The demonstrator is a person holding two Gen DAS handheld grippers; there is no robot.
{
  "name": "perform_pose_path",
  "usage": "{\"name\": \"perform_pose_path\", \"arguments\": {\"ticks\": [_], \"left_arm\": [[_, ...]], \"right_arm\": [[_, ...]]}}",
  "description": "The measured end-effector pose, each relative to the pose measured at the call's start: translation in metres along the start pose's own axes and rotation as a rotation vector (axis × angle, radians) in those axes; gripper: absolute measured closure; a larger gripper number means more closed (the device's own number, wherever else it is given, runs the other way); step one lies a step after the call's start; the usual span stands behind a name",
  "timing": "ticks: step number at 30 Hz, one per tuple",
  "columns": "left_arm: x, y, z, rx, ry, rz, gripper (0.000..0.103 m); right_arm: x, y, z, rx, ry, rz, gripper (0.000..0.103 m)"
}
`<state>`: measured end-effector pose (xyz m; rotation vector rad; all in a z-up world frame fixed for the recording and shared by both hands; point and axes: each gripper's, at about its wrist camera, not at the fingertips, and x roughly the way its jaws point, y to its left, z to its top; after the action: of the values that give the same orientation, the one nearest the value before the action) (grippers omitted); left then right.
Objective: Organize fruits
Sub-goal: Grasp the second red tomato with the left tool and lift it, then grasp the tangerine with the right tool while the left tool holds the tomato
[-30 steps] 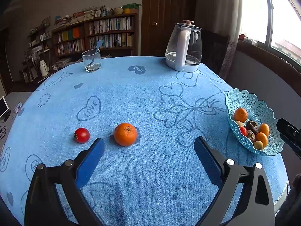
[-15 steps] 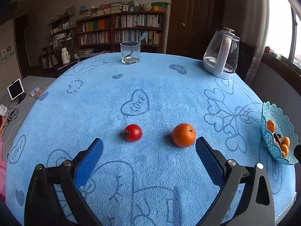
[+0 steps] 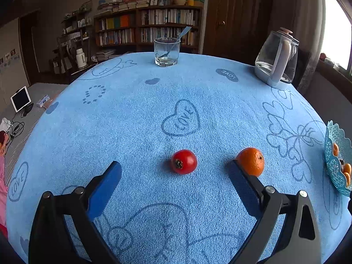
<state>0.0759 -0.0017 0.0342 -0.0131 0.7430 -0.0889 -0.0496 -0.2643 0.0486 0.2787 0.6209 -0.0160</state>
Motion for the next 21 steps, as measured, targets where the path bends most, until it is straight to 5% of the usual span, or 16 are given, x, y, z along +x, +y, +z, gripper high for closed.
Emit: {"name": "perform_pose_path", "arguments": {"ticks": [8, 16, 21], "left_arm": [[0.023, -0.001, 0.008, 0.009, 0.055, -0.033, 0.034], [0.037, 0.000, 0.007, 0.002, 0.104, -0.055, 0.072], [0.030, 0.007, 0.005, -0.034, 0.073, -0.093, 0.074]], "right_arm": [[0.006, 0.005, -0.004, -0.012, 0.027, 0.016, 0.023], [0.014, 0.006, -0.008, -0.005, 0.062, 0.041, 0.023], [0.017, 0.007, -0.009, 0.005, 0.076, 0.049, 0.023]]}}
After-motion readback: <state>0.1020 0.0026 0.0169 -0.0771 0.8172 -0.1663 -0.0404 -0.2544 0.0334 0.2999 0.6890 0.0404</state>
